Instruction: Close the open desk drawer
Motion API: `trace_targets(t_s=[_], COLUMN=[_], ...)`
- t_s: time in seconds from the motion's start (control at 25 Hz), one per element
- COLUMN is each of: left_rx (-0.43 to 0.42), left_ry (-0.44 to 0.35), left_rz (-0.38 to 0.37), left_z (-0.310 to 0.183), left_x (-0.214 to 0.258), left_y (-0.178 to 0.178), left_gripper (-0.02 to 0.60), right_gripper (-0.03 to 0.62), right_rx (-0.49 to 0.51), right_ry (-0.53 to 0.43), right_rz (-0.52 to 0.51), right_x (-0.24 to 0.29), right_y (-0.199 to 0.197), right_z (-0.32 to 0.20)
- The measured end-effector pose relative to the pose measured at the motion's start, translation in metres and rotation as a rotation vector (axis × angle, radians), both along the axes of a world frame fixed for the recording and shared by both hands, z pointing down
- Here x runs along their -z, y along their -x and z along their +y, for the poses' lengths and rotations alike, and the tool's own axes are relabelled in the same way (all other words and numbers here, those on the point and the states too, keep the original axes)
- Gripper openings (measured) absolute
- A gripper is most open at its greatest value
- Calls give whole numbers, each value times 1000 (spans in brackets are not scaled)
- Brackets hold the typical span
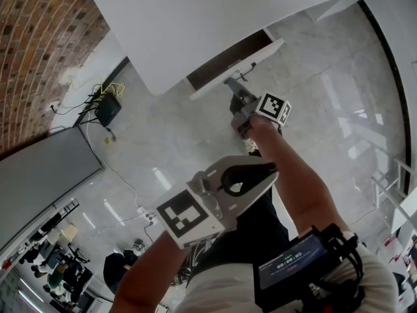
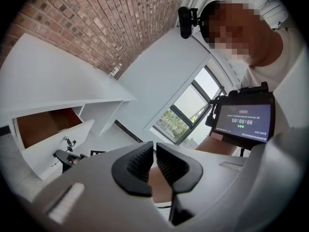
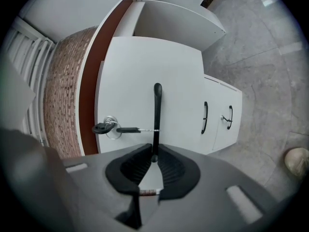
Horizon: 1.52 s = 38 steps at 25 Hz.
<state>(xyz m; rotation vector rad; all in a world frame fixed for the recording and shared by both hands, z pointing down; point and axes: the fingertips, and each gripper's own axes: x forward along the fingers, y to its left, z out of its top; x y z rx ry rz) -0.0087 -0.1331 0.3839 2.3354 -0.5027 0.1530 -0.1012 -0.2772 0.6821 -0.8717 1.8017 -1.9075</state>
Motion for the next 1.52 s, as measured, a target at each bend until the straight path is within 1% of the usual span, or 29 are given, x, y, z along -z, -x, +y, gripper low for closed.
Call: trace_targets(t_s=[0.2,0.4,0.56,0.64,0.8,0.96,1.08,1.36,1.52], left_rx=[-18,-17,-14,-16,-15,-22,-13,18,21], left_ry=[-18,-17,-31,-32,-22,-29,-25,-18,-9], left_rz=[-7,-7,-13,-19,-14,-15,-9,2,-1], left_z=[-2,-7,-6,-8,-21,-17,-18,-24,-20], left_x=[6,8,9,7,-4,-5,-4,-8,-12], left_y=[-13,-21,-26,-23,-5,-9,-12,6,13], left_gripper=[23,23,23,23,23,23,23,23,23], right_gripper=[41,41,41,41,41,41,41,41,41], right_rx=[7,3,3,6,15,29,29,28,53], right_ry=[17,14,3,5,3,-12,-12,-30,-57], right_rz=[-9,-13,-22,-22,-21,-31,-32,-28,-34], right_x=[3,5,9,7,-1,2,5,1,1], right_y=[4,6,5,10,32,33,32,49,53], right_z=[-1,-13,-18,-25,-46,-54,-59,-80,-86])
